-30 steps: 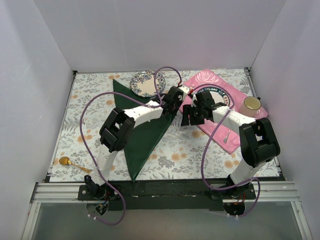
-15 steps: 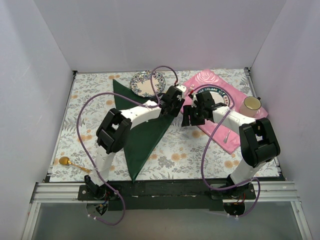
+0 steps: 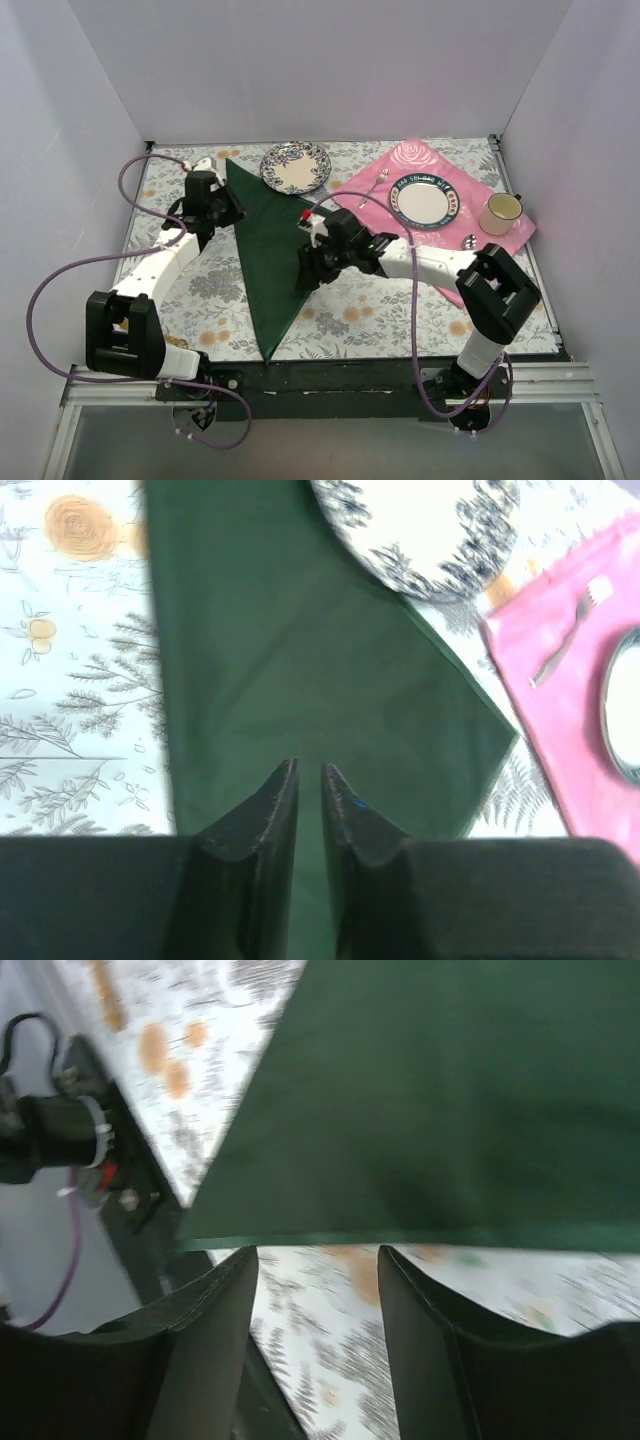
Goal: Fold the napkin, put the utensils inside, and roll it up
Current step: Fold the napkin
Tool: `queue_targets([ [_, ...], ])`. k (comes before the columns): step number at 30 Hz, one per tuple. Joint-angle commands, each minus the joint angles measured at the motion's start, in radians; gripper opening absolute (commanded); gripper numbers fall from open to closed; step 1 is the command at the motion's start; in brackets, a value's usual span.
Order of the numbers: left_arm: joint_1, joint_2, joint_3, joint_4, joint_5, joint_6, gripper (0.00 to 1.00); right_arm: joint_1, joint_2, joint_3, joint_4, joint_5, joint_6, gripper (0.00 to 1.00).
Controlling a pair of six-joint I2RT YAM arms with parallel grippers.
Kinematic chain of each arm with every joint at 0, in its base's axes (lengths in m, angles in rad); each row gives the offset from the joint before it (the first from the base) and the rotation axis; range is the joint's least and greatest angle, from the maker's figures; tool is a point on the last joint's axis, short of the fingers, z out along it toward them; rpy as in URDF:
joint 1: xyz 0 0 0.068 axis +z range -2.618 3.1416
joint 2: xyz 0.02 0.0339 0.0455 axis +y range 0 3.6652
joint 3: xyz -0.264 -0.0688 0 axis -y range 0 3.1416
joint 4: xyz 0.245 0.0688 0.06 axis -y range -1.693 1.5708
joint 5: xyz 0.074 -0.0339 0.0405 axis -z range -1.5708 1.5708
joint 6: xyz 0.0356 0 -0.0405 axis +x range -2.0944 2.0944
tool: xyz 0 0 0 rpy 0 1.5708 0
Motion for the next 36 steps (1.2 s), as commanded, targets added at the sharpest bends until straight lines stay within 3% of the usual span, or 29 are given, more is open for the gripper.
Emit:
queue_targets([
  [1,0.163,0.122,-0.048,0.243,0.232,-0.173,0.11,0.085,0.119,0.061,0.182,-0.145,0.098,0.57],
  [4,0.225,0.272,0.034,0.339,0.323,-0.221,0.0,0.119,0.193,0.104,0.226,-0.197,0.098,0.49],
  [5,0.257,0.366,0.067,0.342,0.328,-0.221,0.0,0.129,0.213,0.128,0.229,-0.224,0.093,0.38],
  [8,0.305,0.517,0.171,0.388,0.36,-0.25,0.0,0.145,0.264,0.159,0.242,-0.272,0.085,0.23],
  [11,0.342,0.612,0.28,0.407,0.38,-0.252,0.0,0.177,0.313,0.223,0.191,-0.3,0.07,0.16],
  [17,0.374,0.813,0.438,0.372,0.442,-0.261,0.0,0.251,0.385,0.303,0.144,-0.288,0.039,0.2],
  [23,0.388,0.821,0.395,0.441,0.457,-0.304,0.0,0.266,0.448,0.369,0.081,-0.337,0.021,0.23],
  [30,0.376,0.703,0.32,0.493,0.387,-0.296,0.0,0.265,0.394,0.294,0.065,-0.314,0.018,0.23],
  [36,0.38,0.875,0.47,0.491,0.462,-0.388,0.0,0.271,0.396,0.293,0.067,-0.389,0.039,0.24],
])
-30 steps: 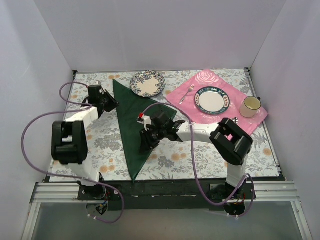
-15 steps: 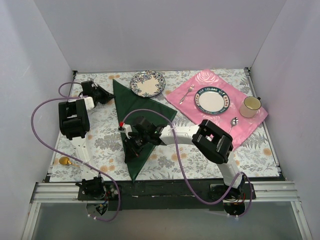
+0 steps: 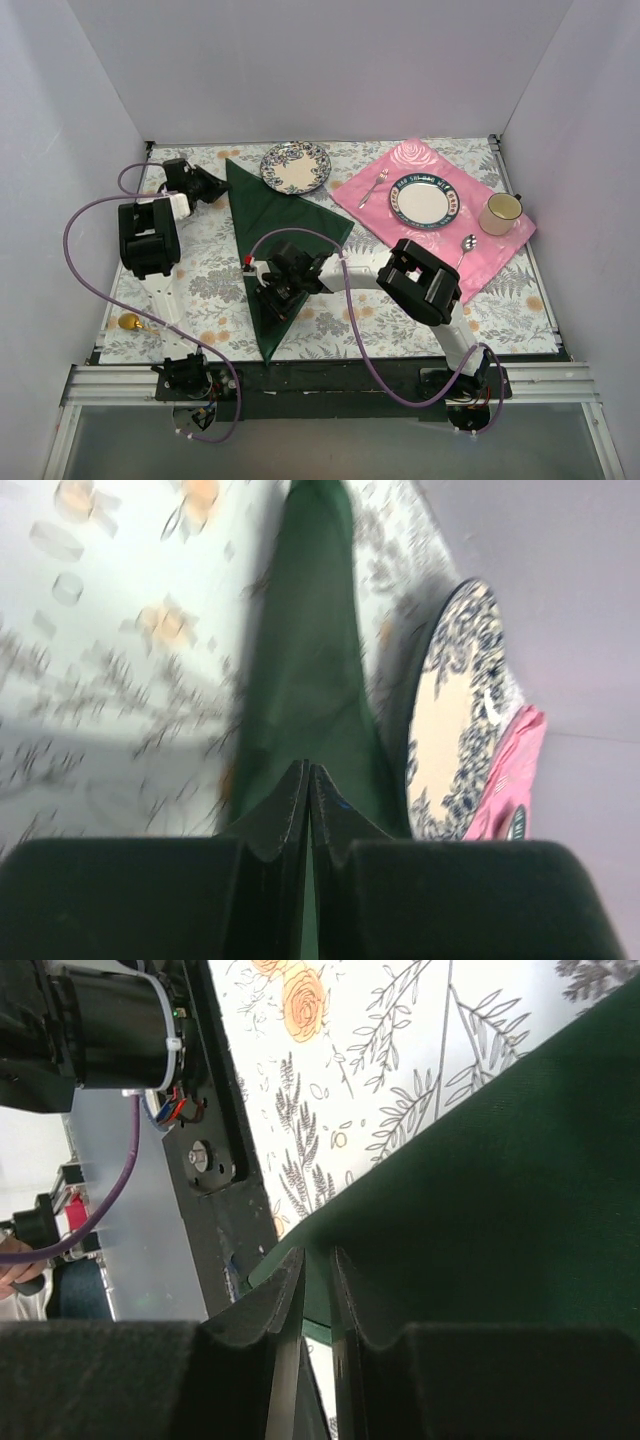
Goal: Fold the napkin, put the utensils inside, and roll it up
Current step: Fold the napkin
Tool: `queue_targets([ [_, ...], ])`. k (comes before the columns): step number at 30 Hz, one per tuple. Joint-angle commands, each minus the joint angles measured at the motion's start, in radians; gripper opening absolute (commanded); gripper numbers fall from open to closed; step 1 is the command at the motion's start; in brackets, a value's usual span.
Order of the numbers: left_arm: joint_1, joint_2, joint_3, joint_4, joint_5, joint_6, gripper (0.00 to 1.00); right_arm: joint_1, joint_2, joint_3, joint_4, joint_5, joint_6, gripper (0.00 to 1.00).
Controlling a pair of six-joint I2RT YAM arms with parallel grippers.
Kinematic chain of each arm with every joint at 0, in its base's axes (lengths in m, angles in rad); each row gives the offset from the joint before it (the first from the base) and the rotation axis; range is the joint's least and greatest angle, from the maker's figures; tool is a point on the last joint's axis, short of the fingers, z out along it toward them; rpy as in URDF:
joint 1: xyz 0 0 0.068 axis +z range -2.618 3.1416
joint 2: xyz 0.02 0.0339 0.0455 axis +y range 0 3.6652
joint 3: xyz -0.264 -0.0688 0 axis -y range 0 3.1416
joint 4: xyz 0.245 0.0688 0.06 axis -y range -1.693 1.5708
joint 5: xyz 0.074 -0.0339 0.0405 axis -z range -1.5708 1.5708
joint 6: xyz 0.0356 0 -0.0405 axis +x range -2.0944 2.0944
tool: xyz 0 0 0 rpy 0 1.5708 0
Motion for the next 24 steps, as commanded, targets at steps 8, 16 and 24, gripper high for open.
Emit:
queue_targets([
  [8,0.001,0.191,0.262,0.005,0.001,-0.068,0.0,0.026,-0.005,0.021,-0.026,-0.097,-0.022,0.24],
  [16,0.009,0.263,0.331,-0.065,-0.028,-0.049,0.0,0.047,-0.002,0.006,-0.082,-0.06,-0.047,0.25],
  [24,0.015,0.262,0.346,-0.093,-0.022,-0.033,0.0,0.062,-0.017,0.119,-0.232,-0.019,-0.108,0.25],
])
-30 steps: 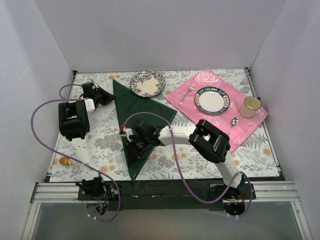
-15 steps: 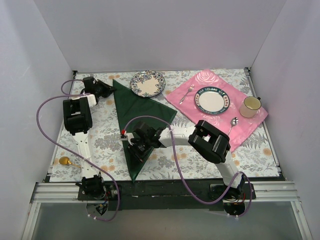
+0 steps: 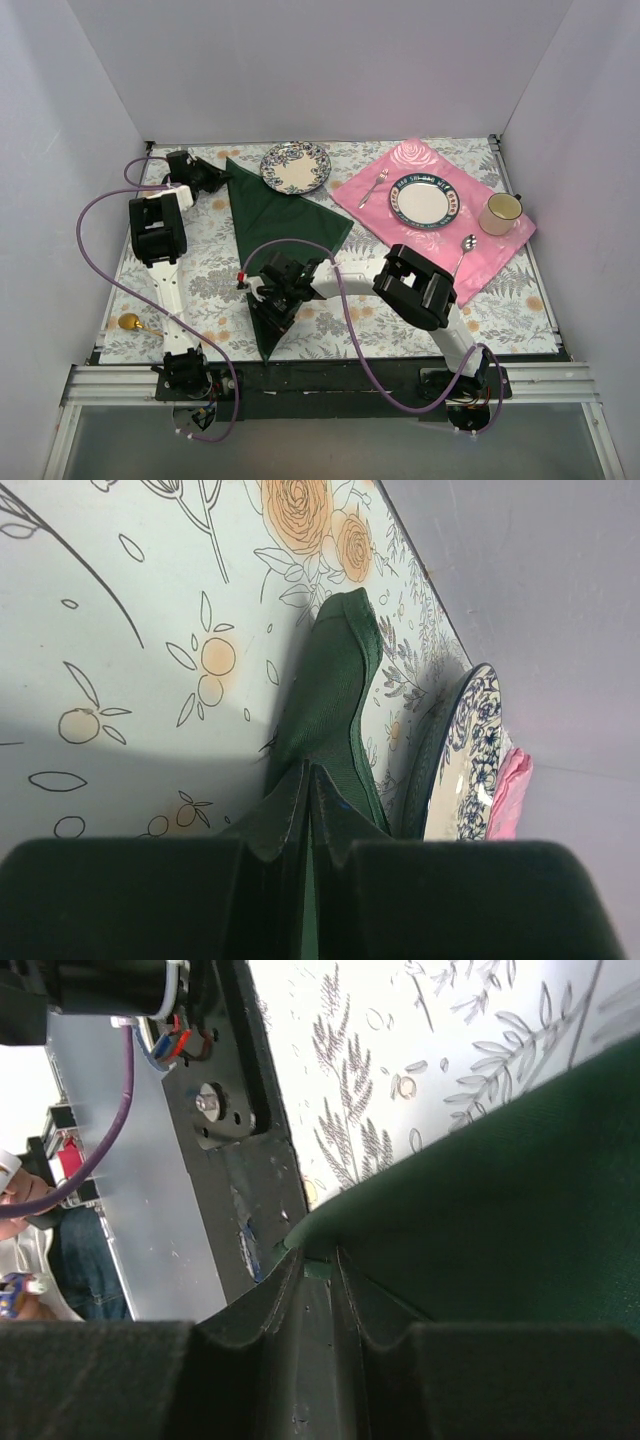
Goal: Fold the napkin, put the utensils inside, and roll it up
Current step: Fold the napkin
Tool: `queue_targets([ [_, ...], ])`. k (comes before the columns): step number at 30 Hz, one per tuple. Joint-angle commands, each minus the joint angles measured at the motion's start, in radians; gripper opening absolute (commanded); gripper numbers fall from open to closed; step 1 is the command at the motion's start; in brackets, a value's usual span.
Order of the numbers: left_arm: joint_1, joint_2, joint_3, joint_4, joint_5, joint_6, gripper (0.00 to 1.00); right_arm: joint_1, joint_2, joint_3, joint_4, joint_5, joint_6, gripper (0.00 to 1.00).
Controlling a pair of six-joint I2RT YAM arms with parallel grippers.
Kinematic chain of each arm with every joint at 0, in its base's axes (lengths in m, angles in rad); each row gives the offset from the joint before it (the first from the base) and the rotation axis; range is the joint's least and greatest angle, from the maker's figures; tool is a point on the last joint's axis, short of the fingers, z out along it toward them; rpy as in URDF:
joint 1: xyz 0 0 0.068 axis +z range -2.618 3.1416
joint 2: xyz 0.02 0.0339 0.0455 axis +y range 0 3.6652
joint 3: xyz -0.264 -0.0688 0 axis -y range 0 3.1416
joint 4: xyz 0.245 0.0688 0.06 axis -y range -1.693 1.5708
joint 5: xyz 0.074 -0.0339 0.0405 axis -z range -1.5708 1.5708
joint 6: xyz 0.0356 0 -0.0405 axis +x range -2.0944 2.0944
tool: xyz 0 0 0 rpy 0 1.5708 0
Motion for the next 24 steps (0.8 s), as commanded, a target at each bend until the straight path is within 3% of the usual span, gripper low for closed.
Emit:
queue_targets([
  [1,0.009,-0.007,0.004,-0.072,-0.032,0.04,0.0,0.009,-0.039,0.11,-0.074,0.025,-0.039,0.25],
  [8,0.009,-0.016,-0.008,-0.092,-0.032,0.047,0.0,0.009,0.017,0.216,-0.167,0.001,-0.072,0.25],
  [16,0.01,-0.015,-0.024,-0.084,-0.037,0.043,0.0,0.053,0.085,0.166,-0.186,-0.044,-0.11,0.25],
  [24,0.015,-0.016,-0.007,-0.101,-0.041,0.06,0.0,0.059,0.059,0.18,-0.275,0.042,-0.161,0.25],
])
